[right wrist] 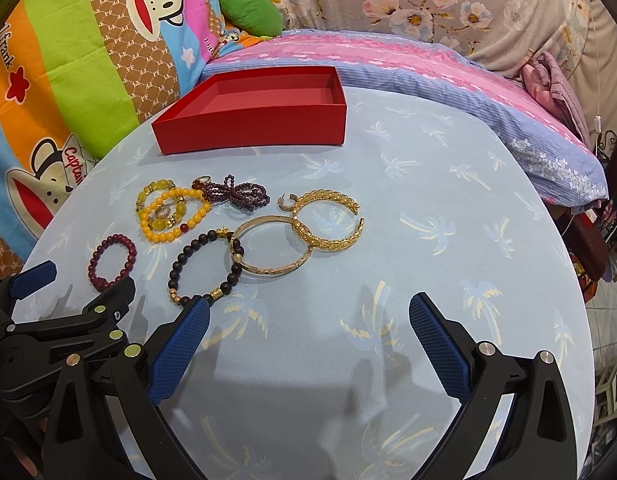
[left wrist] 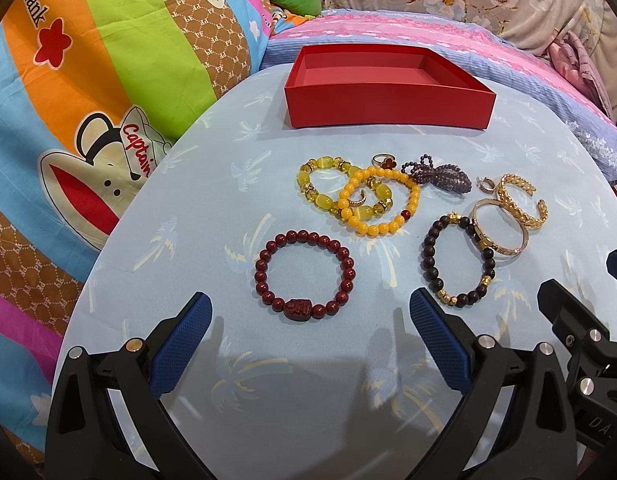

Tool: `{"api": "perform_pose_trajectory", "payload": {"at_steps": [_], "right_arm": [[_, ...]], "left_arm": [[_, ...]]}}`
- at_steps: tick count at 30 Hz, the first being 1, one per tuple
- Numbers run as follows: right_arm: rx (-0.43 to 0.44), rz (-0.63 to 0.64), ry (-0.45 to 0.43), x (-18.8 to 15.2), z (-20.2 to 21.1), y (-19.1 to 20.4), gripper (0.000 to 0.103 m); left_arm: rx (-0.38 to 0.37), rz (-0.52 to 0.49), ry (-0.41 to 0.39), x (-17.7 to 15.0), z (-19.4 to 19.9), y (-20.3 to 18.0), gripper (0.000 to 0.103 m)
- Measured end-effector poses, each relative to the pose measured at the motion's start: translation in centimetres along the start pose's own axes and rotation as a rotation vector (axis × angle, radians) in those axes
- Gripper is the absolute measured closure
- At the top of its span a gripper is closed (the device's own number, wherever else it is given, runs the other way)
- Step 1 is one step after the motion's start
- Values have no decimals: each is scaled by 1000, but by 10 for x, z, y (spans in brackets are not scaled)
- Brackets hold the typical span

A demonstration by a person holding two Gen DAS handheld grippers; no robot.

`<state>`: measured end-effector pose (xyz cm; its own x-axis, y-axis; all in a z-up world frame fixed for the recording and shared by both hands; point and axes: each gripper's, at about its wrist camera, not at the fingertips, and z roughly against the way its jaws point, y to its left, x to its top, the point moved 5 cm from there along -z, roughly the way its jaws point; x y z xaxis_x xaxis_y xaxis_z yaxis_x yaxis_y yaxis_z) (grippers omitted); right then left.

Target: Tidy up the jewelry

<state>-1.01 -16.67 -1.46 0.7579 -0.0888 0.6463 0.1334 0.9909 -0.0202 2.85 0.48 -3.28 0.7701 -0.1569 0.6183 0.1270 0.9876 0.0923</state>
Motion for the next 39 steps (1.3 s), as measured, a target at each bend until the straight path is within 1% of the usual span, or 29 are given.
{"api": "perform_pose_trajectory", "payload": {"at_steps": [24,27,35,39], "right_arm": [[-2,-11,-3,4,-5,-4,7],[-2,-24,3,8,-9,-9,7],[12,-76,36,20,-30,-20,7],[16,-76,36,25,-36,-17,7]], "left_arm": [[-2,-6,7,2,-9,-3,8],[8,17,10,5,-11,4,8],[37,120,31,16,-22,35,8],[51,135,34,19,-25,43,8]]}}
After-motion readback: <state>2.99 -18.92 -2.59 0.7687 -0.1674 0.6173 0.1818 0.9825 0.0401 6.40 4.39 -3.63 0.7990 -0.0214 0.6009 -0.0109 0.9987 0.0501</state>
